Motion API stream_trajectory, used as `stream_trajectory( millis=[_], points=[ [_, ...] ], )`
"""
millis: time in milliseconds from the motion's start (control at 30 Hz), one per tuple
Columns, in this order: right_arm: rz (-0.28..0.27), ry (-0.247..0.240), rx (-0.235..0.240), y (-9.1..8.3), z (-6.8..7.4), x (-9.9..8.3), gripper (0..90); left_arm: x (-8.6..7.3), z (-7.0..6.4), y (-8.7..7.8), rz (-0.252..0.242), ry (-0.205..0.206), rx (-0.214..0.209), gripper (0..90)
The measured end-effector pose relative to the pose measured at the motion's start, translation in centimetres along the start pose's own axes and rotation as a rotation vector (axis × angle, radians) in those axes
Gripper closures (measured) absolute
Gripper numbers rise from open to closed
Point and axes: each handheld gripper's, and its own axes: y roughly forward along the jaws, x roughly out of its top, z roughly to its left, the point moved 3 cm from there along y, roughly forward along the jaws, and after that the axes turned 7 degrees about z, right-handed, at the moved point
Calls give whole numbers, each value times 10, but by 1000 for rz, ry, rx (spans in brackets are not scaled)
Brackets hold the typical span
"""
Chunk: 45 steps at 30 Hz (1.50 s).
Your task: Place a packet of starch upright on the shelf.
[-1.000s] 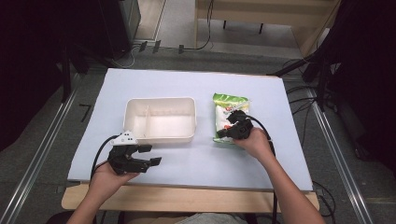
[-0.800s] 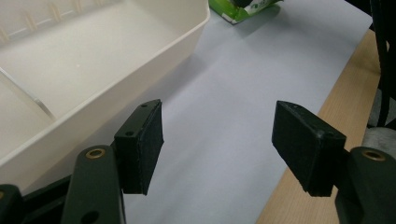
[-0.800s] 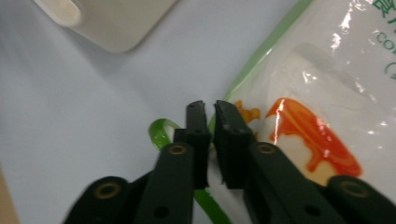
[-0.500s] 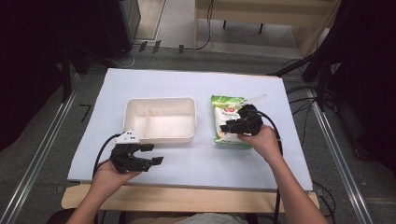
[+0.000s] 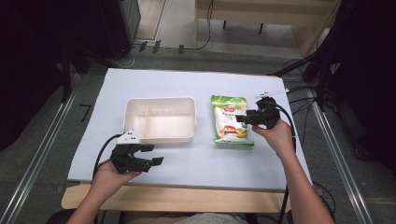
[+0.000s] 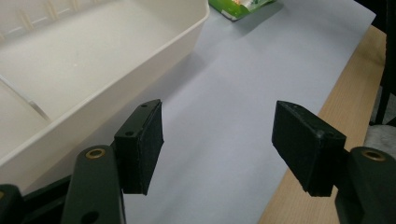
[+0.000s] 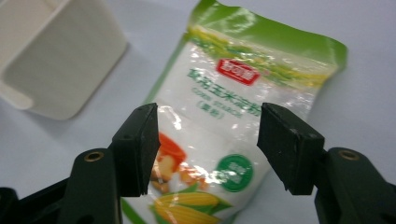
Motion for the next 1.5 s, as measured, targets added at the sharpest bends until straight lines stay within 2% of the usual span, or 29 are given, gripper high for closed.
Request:
stream_trajectory(
  millis=[133,300,367,533,567,633,700,733,800,933,967,1000,1033,1067,1100,1233,1333,1467,1500],
  points=[
    [16,56,-30,8,-20,0,402,-1,0,1,13,1,1,345],
    [27,104,-70,19,-38,4,394,-3,-1,1,19,-5,10,344],
    [37,131,-70,26,-45,8,392,-4,-1,1,15,-8,7,344],
    [44,157,-91,39,-55,15,392,-7,0,0,24,-11,17,344],
    [27,198,-80,48,-61,18,393,-7,0,-1,23,-12,19,345],
    [30,211,-79,53,-65,18,393,-8,0,-1,23,-15,22,344],
    [83,228,-88,61,-69,20,378,-9,0,-1,28,-14,25,344],
    [90,231,-83,65,-71,22,377,-9,0,-1,26,-15,23,344],
    [78,247,-53,72,-70,25,378,-10,0,-1,28,-18,26,344],
    [72,241,-43,80,-65,28,378,-11,1,-3,26,-20,31,344],
    [77,235,-43,80,-63,29,407,-11,1,-3,26,-19,30,345],
    [81,232,-24,81,-62,29,441,-11,1,-3,26,-20,30,344],
    [81,232,-24,81,-62,29,441,-11,1,-3,26,-20,30,344],
    [89,235,7,82,-58,29,444,-12,0,-3,29,-18,29,344],
    [94,222,6,83,-57,29,452,-12,0,-2,28,-19,26,344],
    [108,221,32,85,-50,29,493,-11,-1,-1,24,-20,25,344],
    [117,205,29,87,-46,29,583,-11,-1,-2,26,-20,28,344],
    [145,163,5,89,-38,28,727,-11,-1,-2,26,-20,28,344],
    [147,151,-13,89,-37,28,748,-11,-1,-2,29,-21,31,344]
  ],
)
